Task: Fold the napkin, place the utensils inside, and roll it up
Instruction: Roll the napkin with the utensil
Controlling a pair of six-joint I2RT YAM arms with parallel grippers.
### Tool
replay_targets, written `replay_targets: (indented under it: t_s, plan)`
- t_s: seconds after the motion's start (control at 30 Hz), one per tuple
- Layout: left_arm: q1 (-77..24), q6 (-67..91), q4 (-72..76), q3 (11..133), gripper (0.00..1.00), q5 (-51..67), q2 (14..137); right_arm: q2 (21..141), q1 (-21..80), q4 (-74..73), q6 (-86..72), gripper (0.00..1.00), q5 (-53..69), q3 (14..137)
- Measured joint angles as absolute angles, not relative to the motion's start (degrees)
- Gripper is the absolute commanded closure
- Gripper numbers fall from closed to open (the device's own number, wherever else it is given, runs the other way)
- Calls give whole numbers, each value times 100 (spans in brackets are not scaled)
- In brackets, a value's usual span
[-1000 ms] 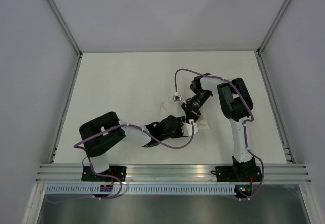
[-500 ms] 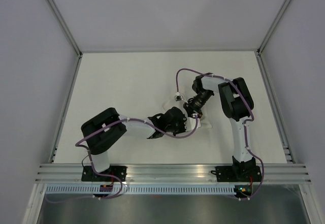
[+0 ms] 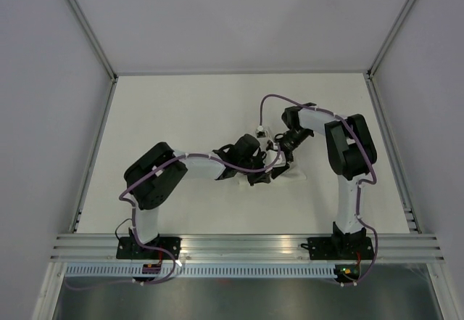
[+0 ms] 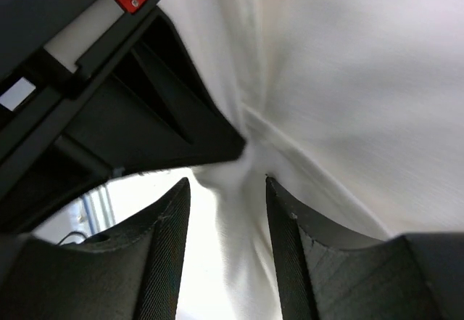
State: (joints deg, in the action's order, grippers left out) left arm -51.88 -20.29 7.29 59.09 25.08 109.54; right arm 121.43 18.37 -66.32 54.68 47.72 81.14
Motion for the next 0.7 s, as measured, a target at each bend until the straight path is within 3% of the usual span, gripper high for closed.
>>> replay_targets:
  t_s: [0.3,0.5,0.7]
  plan:
    - [-4862,-1619,1063,5843,98,3291,11093,10912,958,-5194,4803,47,4967,7522]
    - [-4606,-1155,1422,5712,98,3900,11198,9203,744,-3686,4584,45,4670,5992]
    - [-4329,-532,1872,5627,98,4563,11408,7804,1295,-2418,4945,40,3850,4331]
